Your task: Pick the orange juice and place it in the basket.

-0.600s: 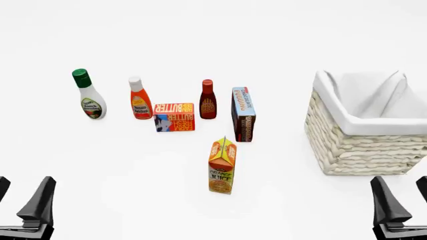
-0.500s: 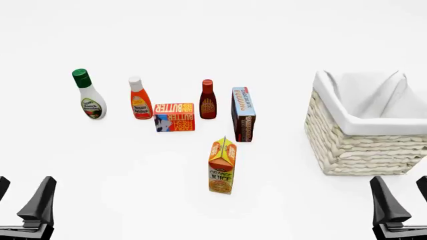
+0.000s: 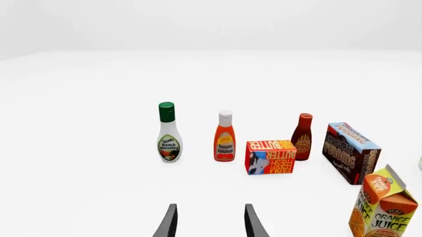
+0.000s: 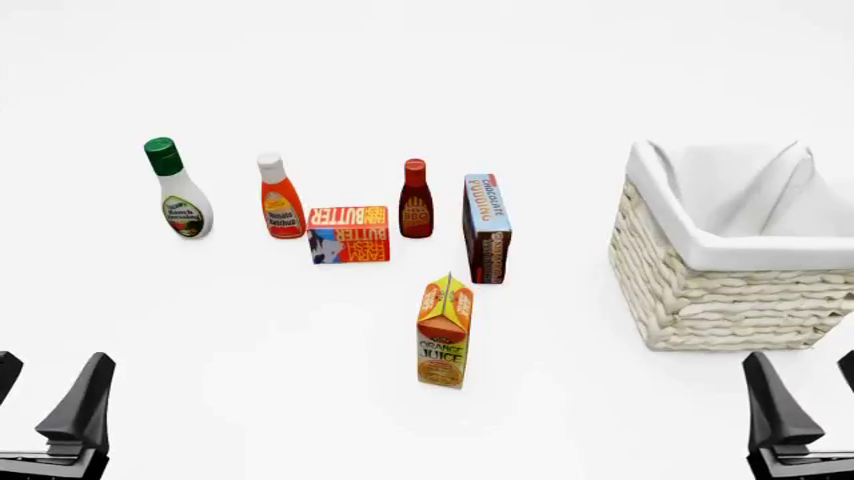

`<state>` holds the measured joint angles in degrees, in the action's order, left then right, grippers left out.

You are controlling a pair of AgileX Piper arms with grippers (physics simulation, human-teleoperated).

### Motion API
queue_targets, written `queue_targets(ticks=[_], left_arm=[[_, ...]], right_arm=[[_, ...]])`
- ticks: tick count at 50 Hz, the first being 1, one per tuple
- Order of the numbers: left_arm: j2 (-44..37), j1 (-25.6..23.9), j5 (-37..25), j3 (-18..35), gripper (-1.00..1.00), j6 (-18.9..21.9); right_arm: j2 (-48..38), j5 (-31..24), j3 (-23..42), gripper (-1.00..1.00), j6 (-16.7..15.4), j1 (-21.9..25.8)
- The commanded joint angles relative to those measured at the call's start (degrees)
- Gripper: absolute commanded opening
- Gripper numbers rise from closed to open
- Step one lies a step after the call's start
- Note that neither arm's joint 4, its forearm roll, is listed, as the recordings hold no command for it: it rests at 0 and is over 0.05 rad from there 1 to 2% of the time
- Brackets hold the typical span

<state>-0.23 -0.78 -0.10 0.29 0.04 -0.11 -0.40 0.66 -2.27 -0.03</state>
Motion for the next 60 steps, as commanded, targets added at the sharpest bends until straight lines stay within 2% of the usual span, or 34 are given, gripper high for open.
queue_targets(ticks=[1,3,5,6,9,10,13,14,20,22,25,26,35,39,44,45,47,51,54,55,60], left_arm=[[0.02,-0.05,0.05,-0.03,1.00,0.06],[0.02,-0.05,0.06,-0.04,1.00,0.06],[0.02,-0.05,0.06,-0.05,1.00,0.07],[0.02,-0.05,0.06,-0.05,1.00,0.07],[0.04,-0.05,0.06,-0.06,1.00,0.07],[0.04,-0.05,0.06,-0.06,1.00,0.08],[0.04,-0.05,0.05,-0.06,1.00,0.08],[0.04,-0.05,0.05,-0.06,1.00,0.08],[0.05,-0.05,0.04,-0.05,1.00,0.09],[0.05,-0.05,0.03,-0.05,1.00,0.09],[0.05,-0.05,0.03,-0.04,1.00,0.09],[0.05,-0.05,0.03,-0.04,1.00,0.09],[0.02,-0.05,0.06,-0.04,1.00,0.10],[0.01,-0.05,0.07,-0.04,1.00,0.10],[-0.03,-0.05,0.08,-0.02,1.00,0.10],[-0.03,-0.04,0.08,-0.01,1.00,0.10],[-0.04,-0.04,0.09,-0.01,1.00,0.11],[-0.05,-0.05,0.10,0.00,1.00,0.11],[-0.05,-0.04,0.09,0.00,1.00,0.11],[-0.06,-0.06,0.09,0.00,1.00,0.10],[-0.06,-0.03,0.09,0.00,1.00,0.10]], right_arm=[[0.04,-0.52,1.03,1.00,-2.64,-1.01],[0.01,-1.07,1.45,1.00,-1.20,-0.63],[0.08,-0.23,2.69,1.00,-1.16,0.18],[0.08,-0.54,3.06,1.00,0.08,0.69],[0.05,-1.74,4.22,1.00,0.07,1.68],[0.05,-2.52,4.93,1.00,1.90,1.67],[-0.09,-4.54,7.18,1.00,3.19,2.54],[-0.17,-4.91,7.71,1.00,4.81,3.13],[-2.09,-6.93,11.22,1.00,5.80,3.95],[-3.39,-7.40,12.87,1.00,8.12,5.07],[-5.04,-8.05,14.10,1.00,9.08,5.44],[-4.21,-8.57,14.52,1.00,10.81,6.09],[-8.22,-10.04,17.72,1.00,12.82,7.72],[-9.80,-11.34,19.29,1.00,15.20,7.69],[-13.64,-11.82,21.67,1.00,17.68,8.78],[-14.94,-11.54,21.98,1.00,19.35,9.33],[-15.92,-12.04,22.73,1.00,19.57,8.67],[-21.76,-11.58,23.93,1.00,24.07,10.04],[-23.95,-11.84,24.82,1.00,25.29,10.54],[-25.62,-11.45,24.93,1.00,26.71,11.29],[-29.18,-11.79,26.62,1.00,28.37,13.03]])
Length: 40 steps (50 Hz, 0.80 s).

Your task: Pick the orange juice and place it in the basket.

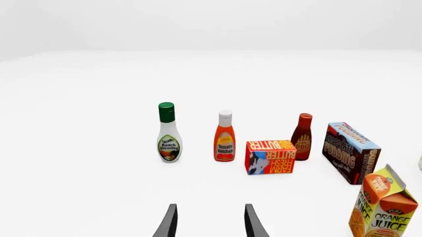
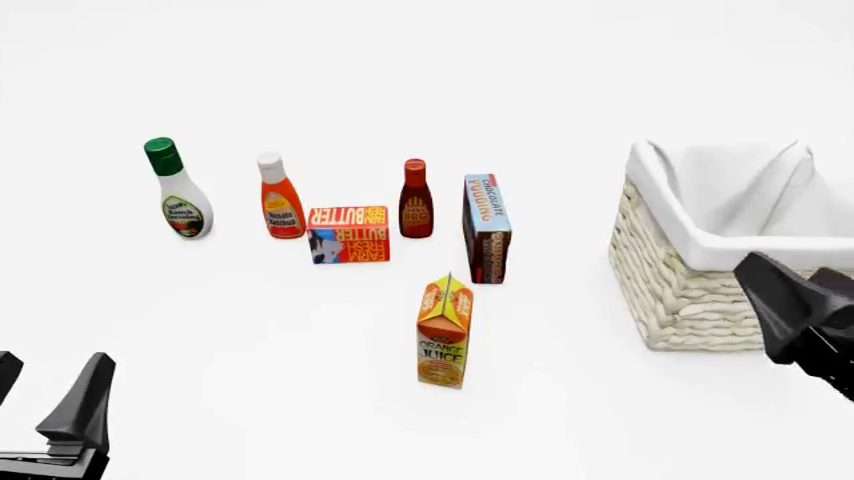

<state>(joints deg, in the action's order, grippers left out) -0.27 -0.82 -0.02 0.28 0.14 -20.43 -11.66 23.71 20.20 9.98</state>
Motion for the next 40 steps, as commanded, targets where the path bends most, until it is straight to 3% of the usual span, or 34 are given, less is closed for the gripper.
queue_targets(ticks=[1,12,13,19,40], left_arm=[[-0.02,0.00,0.00,0.01,1.00,0.01],[-0.02,0.00,0.01,0.01,1.00,0.01],[-0.02,0.01,0.00,0.01,1.00,0.00],[-0.02,0.00,0.01,0.01,1.00,0.01],[-0.01,0.01,0.01,0.01,1.00,0.02]], right_arm=[[-9.73,-0.59,3.67,1.00,6.50,3.22],[-15.62,-2.54,7.67,1.00,12.14,8.70],[-15.94,-2.17,7.75,1.00,14.54,9.83],[-20.34,-4.35,10.72,1.00,18.11,12.25],[-32.44,-16.18,24.67,1.00,23.11,16.03]])
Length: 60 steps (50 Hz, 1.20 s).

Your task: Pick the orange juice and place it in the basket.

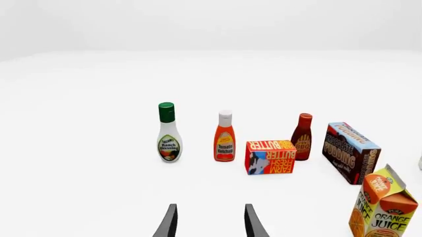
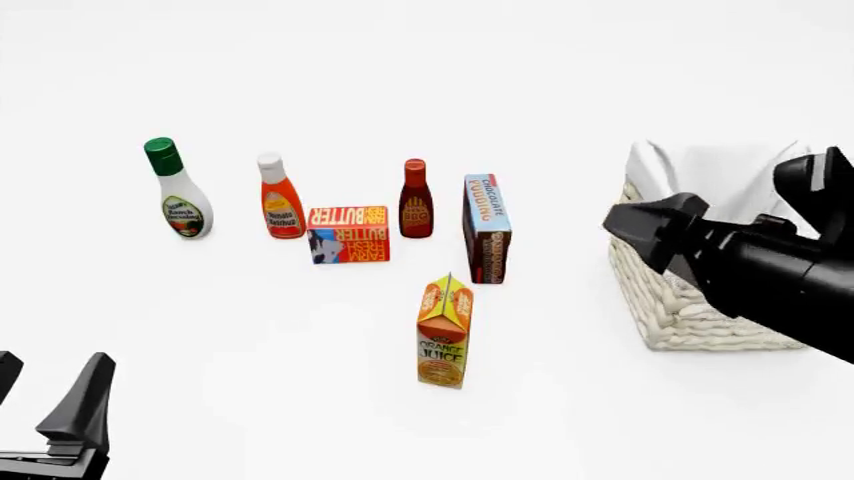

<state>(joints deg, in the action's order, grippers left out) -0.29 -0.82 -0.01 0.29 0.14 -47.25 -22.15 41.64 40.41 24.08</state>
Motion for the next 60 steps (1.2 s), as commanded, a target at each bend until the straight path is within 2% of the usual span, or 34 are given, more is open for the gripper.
queue_targets(ticks=[1,7,13,15,22,26,30,38,42,44,50,60], left_arm=[[0.00,0.00,0.00,0.00,1.00,0.02],[0.01,-0.01,0.01,0.00,1.00,0.00],[-0.01,-0.02,0.00,0.00,1.00,0.01],[0.01,-0.01,0.00,0.00,1.00,0.01],[0.00,0.00,0.00,0.00,1.00,0.00],[0.00,0.00,0.00,0.00,1.00,0.00],[0.00,0.00,0.00,0.00,1.00,-0.01],[0.00,0.01,0.00,0.00,1.00,0.00],[0.00,0.00,0.00,0.00,1.00,0.01],[0.00,-0.01,0.00,0.00,1.00,0.01],[0.00,0.00,0.00,0.00,1.00,0.01],[0.00,0.00,0.00,0.00,1.00,0.01]], right_arm=[[-6.15,-6.57,7.43,1.00,2.69,1.75],[-8.68,-8.72,8.81,1.00,5.39,3.74],[-11.42,-12.80,12.84,1.00,6.25,4.76],[-11.85,-13.28,13.82,1.00,7.91,6.46],[-15.22,-17.61,17.73,1.00,7.22,5.86],[-16.22,-18.31,17.82,1.00,9.57,7.15],[-17.62,-20.73,19.53,1.00,9.34,6.89],[-20.38,-25.03,23.14,1.00,11.55,9.26],[-21.51,-26.99,24.65,1.00,10.66,8.50],[-22.29,-28.03,25.93,1.00,11.65,9.52],[-24.75,-31.00,29.51,1.00,10.74,9.42],[-29.65,-35.91,36.59,1.00,11.70,11.72]])
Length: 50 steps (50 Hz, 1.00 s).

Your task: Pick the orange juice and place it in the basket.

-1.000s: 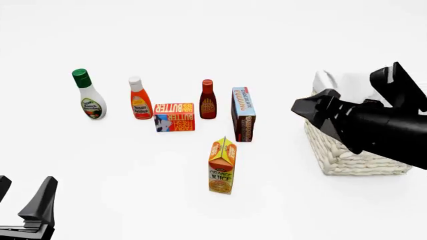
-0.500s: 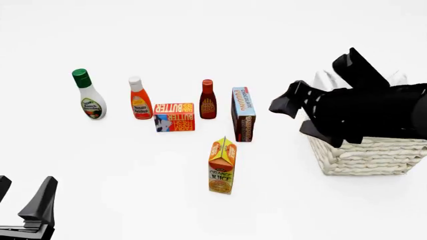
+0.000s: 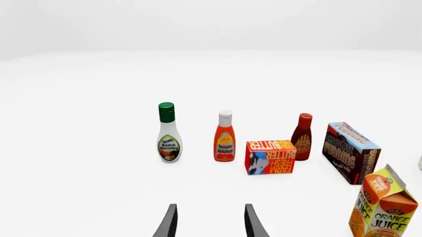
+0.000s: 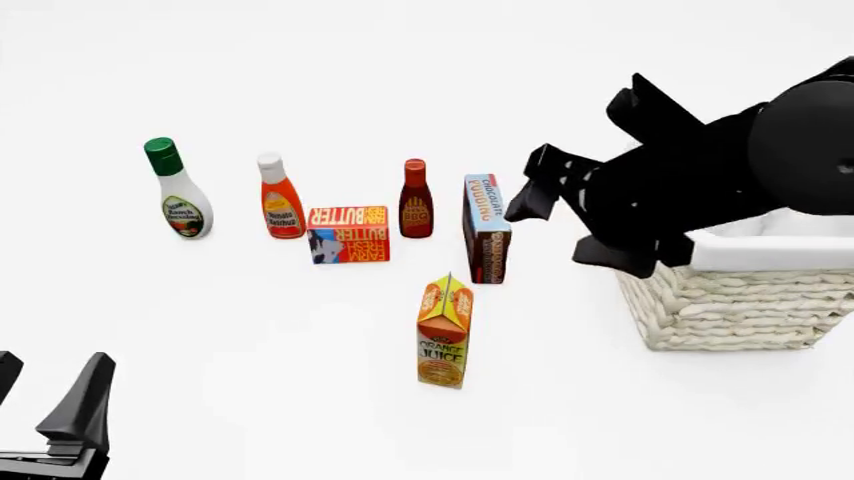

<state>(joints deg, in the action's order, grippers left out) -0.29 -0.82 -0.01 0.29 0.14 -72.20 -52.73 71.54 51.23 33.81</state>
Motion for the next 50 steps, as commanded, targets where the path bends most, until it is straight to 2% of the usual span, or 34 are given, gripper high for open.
queue_targets(ticks=[1,8,10,29,33,38,46,48,50], left_arm=[[0.00,-0.01,0.00,0.00,1.00,-0.01],[0.00,0.00,0.00,0.00,1.00,0.01],[0.00,0.00,0.00,0.00,1.00,0.00],[0.00,0.00,0.00,0.00,1.00,0.00],[0.00,0.00,0.00,0.00,1.00,0.00],[0.00,-0.01,0.00,0.00,1.00,0.01],[0.00,0.01,0.00,0.00,1.00,0.02],[0.01,-0.01,0.01,0.00,1.00,0.00],[0.00,0.00,0.00,0.00,1.00,0.00]], right_arm=[[-5.40,-6.21,7.76,1.00,0.62,1.95],[-7.10,-8.20,8.84,1.00,2.01,3.63],[-6.94,-8.27,7.48,1.00,3.96,5.14],[-11.41,-14.18,13.85,1.00,5.18,7.22],[-12.31,-15.04,14.03,1.00,6.91,8.81],[-13.81,-16.22,14.98,1.00,7.60,9.65],[-15.97,-17.15,16.03,1.00,7.52,10.17],[-17.43,-17.14,16.51,1.00,5.90,8.93],[-17.91,-17.14,16.73,1.00,6.08,9.21]])
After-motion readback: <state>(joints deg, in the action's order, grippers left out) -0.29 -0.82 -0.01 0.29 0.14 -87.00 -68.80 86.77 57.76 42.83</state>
